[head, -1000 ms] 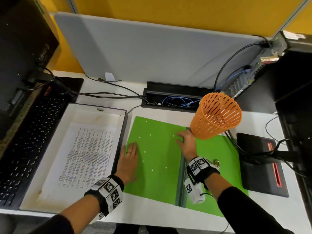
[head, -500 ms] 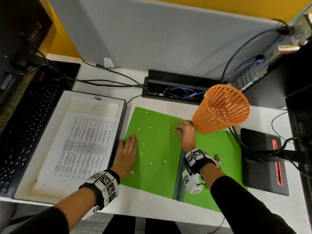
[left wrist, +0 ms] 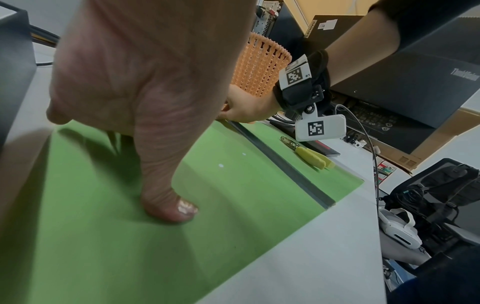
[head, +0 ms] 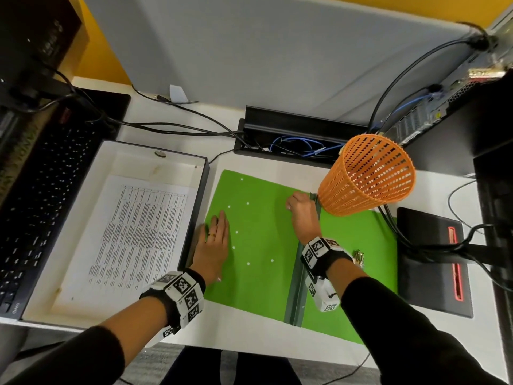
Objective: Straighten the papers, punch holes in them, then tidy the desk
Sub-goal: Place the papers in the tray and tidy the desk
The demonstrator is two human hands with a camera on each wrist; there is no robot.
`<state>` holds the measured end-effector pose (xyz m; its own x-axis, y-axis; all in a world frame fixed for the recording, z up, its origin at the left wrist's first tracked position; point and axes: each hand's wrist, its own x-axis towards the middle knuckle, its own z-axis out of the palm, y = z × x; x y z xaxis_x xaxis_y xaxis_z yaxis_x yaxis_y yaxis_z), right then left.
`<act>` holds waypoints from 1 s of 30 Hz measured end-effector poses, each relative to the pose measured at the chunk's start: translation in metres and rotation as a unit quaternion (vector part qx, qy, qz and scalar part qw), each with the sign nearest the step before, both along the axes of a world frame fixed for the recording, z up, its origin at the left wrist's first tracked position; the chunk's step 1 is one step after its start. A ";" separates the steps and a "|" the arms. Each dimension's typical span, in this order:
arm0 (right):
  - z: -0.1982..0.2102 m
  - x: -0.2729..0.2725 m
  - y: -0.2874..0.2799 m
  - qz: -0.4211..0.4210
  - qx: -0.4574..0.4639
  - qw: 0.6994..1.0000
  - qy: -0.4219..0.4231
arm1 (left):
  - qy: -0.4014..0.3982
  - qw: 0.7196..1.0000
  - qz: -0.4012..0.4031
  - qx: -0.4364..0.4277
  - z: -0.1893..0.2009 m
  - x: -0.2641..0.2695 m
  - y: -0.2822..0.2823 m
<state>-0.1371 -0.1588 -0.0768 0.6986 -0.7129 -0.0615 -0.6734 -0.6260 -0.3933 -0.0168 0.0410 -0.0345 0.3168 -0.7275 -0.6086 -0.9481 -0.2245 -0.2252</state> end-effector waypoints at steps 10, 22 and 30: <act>0.002 0.000 0.007 -0.031 0.009 0.997 0.070 | 0.008 1.000 0.007 -0.011 -0.002 0.003 0.003; 0.003 -0.009 0.014 -0.126 0.086 0.988 -0.030 | 0.011 1.000 0.008 -0.009 -0.003 0.003 0.003; 0.035 -0.003 0.015 -0.077 0.069 0.994 -0.028 | -0.005 1.000 0.007 -0.013 0.004 0.000 0.001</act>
<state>-0.1402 -0.1436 -0.0414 0.5864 -0.7994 -0.1305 -0.7322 -0.4542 -0.5076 -0.0171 0.0424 -0.0305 0.3333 -0.7389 -0.5856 -0.9424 -0.2434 -0.2294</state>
